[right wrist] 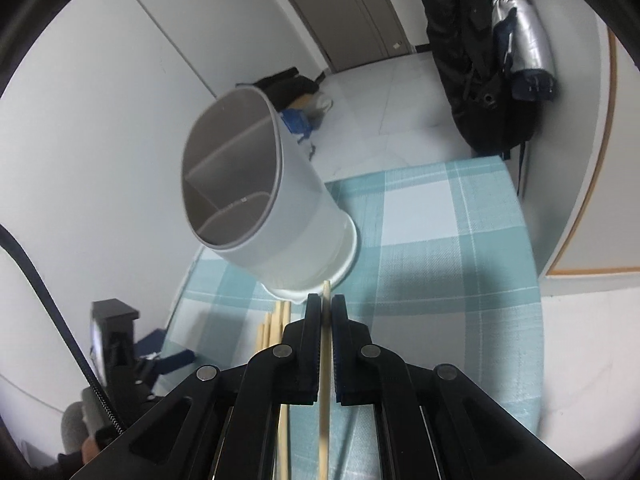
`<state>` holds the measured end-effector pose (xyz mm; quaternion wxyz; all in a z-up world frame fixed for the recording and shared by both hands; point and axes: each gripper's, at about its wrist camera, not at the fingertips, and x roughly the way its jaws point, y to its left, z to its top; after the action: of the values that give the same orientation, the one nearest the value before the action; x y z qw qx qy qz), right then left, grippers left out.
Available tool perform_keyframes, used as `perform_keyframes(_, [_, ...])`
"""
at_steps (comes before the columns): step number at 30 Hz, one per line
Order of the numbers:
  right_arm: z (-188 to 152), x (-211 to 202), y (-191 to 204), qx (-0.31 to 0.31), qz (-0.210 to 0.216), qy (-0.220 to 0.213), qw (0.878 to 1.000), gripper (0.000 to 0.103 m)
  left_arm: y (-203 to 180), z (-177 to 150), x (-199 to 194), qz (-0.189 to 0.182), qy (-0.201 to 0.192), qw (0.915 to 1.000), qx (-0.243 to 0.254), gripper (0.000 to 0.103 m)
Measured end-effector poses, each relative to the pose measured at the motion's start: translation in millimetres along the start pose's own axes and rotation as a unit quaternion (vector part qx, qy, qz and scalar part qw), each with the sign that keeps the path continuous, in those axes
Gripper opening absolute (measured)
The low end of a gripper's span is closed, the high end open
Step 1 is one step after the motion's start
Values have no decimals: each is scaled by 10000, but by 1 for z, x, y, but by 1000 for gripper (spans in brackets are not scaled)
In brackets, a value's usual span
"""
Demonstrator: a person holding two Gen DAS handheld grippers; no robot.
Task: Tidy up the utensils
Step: 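Lift the chopstick with the right gripper while the left gripper grasps another chopstick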
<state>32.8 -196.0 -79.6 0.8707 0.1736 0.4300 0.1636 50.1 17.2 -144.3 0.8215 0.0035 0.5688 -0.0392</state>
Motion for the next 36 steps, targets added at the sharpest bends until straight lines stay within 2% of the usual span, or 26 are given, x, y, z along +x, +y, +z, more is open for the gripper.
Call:
perform_keyframes(2, [4, -4, -5, 5, 38, -65, 10000, 4, -1, 2, 2, 147, 23, 9999, 55, 102])
perform_keyframes(6, [2, -16, -8, 36, 70, -152, 9999, 4, -3, 2, 2, 116, 43, 9999, 23, 100])
perform_keyframes(10, [2, -21, -10, 5, 74, -240, 9997, 4, -3, -2, -5, -184, 49, 9996, -218, 100])
perform_keyframes(14, [2, -24, -9, -91, 50, -281, 9995, 4, -14, -1, 0, -10, 57, 10000, 7, 100])
perform_keyframes(15, [2, -25, -8, -103, 54, -292, 9995, 4, -16, 0, 2, -65, 71, 10000, -18, 100])
perform_keyframes(20, [2, -27, -7, -118, 68, -331, 9994, 4, -15, 5, 8, 157, 189, 9997, -13, 100])
perform_keyframes(25, [2, -26, -6, -137, 54, -311, 9994, 4, -14, 13, 10, 142, 178, 9997, 24, 98])
perform_keyframes(28, [1, -25, -4, -163, 40, -320, 9993, 4, -21, 12, 2, 123, 72, 9999, 55, 80])
perform_keyframes(30, [1, -25, -3, -188, 51, -321, 9993, 4, -22, 15, 0, 92, 2, 9999, 49, 59])
perform_keyframes(31, [1, -25, -1, -208, 53, -323, 9992, 4, -23, 18, 0, 83, -39, 10000, 28, 55])
perform_keyframes(33, [1, -24, 1, -265, 49, -322, 9991, 4, -26, 20, 1, 41, -94, 9999, -10, 32])
perform_keyframes(34, [1, -24, 3, -299, 43, -329, 9990, 4, -27, 23, 1, 13, -110, 9999, -29, 26])
perform_keyframes(35, [1, -23, 4, -323, 43, -334, 9989, 4, -26, 22, 0, -7, -114, 9999, -45, 14])
perform_keyframes(36, [1, -23, 6, -352, 38, -341, 9988, 4, -25, 24, 1, -67, -106, 9999, -89, 7])
